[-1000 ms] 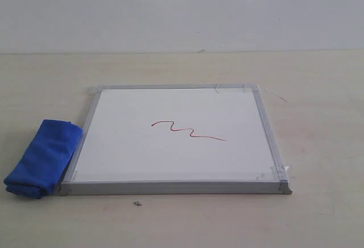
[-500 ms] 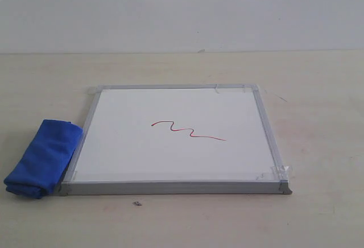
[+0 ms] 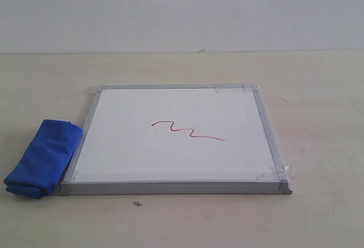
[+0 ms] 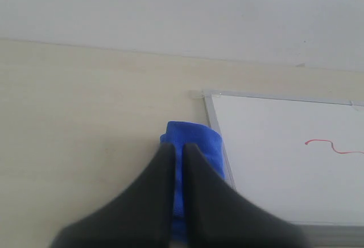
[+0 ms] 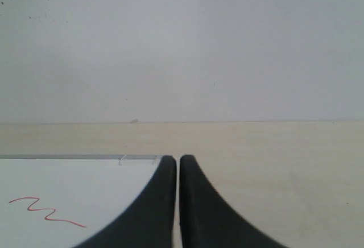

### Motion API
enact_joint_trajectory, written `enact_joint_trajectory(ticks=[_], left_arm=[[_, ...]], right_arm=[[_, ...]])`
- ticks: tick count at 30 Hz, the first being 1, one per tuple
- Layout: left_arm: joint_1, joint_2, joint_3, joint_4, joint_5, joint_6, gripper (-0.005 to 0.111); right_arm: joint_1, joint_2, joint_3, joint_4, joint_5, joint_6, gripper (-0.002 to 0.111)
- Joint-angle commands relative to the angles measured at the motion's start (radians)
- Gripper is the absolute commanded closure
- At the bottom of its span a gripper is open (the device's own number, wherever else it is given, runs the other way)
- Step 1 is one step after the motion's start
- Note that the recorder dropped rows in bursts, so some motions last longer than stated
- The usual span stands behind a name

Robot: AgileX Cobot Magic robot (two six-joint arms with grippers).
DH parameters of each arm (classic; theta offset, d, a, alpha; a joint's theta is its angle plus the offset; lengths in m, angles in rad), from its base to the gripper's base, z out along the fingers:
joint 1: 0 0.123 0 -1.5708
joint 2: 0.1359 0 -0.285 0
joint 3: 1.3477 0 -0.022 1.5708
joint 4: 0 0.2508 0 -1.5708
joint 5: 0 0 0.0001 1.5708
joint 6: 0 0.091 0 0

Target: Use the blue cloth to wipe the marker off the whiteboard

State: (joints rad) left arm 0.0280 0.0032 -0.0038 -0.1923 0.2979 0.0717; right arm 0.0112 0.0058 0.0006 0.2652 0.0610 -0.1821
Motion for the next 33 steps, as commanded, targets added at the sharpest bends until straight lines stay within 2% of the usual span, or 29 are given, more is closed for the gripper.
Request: enact_joint_trajectory(ticks=[1,15,19,21,27,33], left_arm=[[0.002,-0.003,0.004,-0.004,-0.003,0.002,0.102],[0.002,-0.003,0.004,-0.004,-0.003,0.002,0.102],[0.002,-0.003,0.004,-0.004,-0.003,0.002,0.102],[0.002,-0.003,0.004,-0.004,-0.003,0.002,0.102],[0.002,-0.003,0.004,-0.004,-0.003,0.002,0.102],[0.002,-0.003,0.004,-0.004,-0.003,0.002,0.102]], right_arm=[[0.0,-0.006,-0.001,-0.002,-0.004,-0.009,0.109],[0.0,-0.006,-0.001,-0.002,-0.012,-0.006,0.109],[0.0,-0.006,-0.001,-0.002,-0.17,-0.007,0.109],[0.0,-0.006,-0.001,-0.002,-0.184,0.0,0.109],[0.0,0.095,-0.151,-0.002,-0.034,-0.011,0.109],[0.0,0.388,-0.409,-0.013,0.243,-0.022,0.109]])
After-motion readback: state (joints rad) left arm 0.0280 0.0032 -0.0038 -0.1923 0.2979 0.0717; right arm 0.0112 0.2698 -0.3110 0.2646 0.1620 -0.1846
